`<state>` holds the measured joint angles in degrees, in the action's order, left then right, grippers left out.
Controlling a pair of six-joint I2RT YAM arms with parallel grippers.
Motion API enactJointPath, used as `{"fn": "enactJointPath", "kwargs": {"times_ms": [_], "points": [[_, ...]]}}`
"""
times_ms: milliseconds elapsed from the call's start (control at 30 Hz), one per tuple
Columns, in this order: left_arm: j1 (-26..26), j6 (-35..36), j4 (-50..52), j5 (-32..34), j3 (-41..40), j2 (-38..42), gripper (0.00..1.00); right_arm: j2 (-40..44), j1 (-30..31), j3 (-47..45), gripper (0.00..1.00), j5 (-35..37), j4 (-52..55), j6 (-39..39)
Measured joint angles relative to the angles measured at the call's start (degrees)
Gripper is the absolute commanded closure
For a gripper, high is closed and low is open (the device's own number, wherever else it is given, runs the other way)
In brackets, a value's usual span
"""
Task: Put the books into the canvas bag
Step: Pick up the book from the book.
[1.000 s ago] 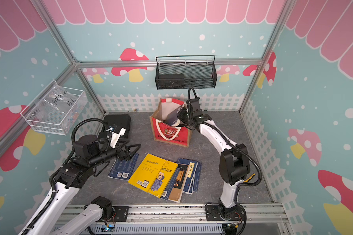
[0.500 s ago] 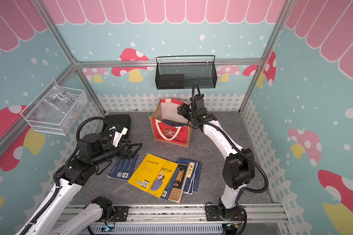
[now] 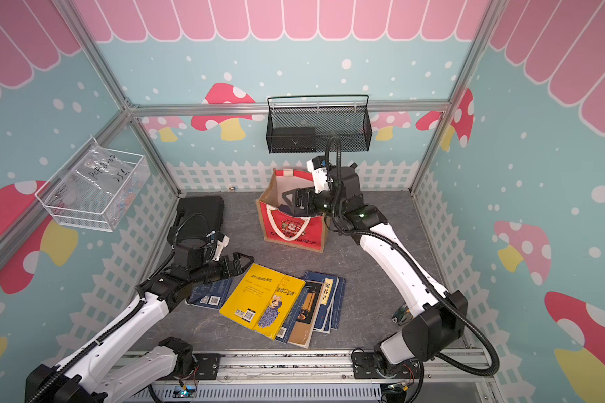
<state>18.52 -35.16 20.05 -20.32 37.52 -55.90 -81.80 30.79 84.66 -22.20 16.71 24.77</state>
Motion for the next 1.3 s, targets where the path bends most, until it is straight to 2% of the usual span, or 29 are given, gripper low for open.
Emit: {"fn": "enactJointPath", "kwargs": {"times_ms": [200,367,467,833,1033,1300], "points": [[-0.33,-2.38,-0.17,4.52,-0.15,-2.21,0.01,4.15,10.54,-13.97,0.00,-1.20,-1.33,-2.45],[-1.11,-3.82,-0.22,5.79,-0.87,-5.68,0.01,2.34,16.35,-28.57,0.00,-0.24,-6.43,1.97],[-2.58,-4.68,-0.20,5.75,-2.56,-6.84,0.01,0.24,18.45,-33.73,0.00,1.07,-8.61,4.96],[-3.48,-6.21,-1.29,3.69,-8.41,-12.44,0.01,-6.27,20.22,-34.27,0.00,8.09,-9.46,10.73],[-3.04,-7.54,-2.19,2.51,-10.29,-11.76,0.01,-8.41,20.22,-32.04,0.00,10.56,-7.96,10.91],[1.01,-11.15,-4.37,1.77,-11.15,-8.90,0.01,-12.70,19.87,-27.67,0.00,12.59,-6.80,10.67]]}}
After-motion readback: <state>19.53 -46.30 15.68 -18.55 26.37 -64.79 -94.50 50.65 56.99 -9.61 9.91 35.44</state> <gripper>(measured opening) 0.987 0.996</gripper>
